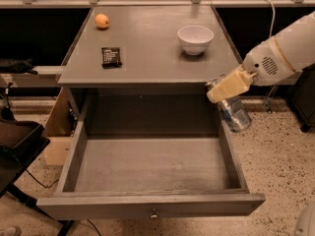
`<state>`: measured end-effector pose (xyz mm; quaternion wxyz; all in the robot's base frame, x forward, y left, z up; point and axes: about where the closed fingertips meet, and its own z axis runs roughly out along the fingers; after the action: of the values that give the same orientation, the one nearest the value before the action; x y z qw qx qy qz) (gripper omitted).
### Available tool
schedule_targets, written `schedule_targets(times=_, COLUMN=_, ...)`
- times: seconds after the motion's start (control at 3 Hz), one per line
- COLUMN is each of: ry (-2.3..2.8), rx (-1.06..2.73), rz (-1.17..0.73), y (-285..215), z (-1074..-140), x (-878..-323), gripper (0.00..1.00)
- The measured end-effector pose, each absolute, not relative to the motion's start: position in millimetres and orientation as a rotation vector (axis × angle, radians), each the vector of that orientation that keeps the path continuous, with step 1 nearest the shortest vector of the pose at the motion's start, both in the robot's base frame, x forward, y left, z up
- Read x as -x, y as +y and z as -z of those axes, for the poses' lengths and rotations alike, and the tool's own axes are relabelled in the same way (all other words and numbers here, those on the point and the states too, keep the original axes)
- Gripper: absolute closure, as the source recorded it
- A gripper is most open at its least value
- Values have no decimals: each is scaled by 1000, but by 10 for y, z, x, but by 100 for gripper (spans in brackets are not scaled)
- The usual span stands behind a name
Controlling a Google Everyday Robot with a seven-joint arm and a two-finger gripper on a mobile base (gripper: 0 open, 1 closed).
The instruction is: Place redbull can into top drawer
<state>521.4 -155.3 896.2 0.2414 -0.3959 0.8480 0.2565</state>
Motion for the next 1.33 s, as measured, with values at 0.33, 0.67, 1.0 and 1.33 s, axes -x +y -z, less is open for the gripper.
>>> schedule_targets(times=0.33, ry=2215, rx=1158, rz=-768, y=-1312, z=-8730, x=-4894, gripper=100)
schedule_targets(times=0.67, ry=2085, rx=1195, rz=-810, y=-924, z=-8505, x=-4727, gripper=100)
schedule_targets(times=1.0, ry=1965, rx=1129, rz=-866, y=-532, z=-8393, x=-4851, gripper=100)
schedule_targets(times=1.33, ry=1910, rx=989, rz=-946, y=-322, z=-8295, x=-5119, gripper=100)
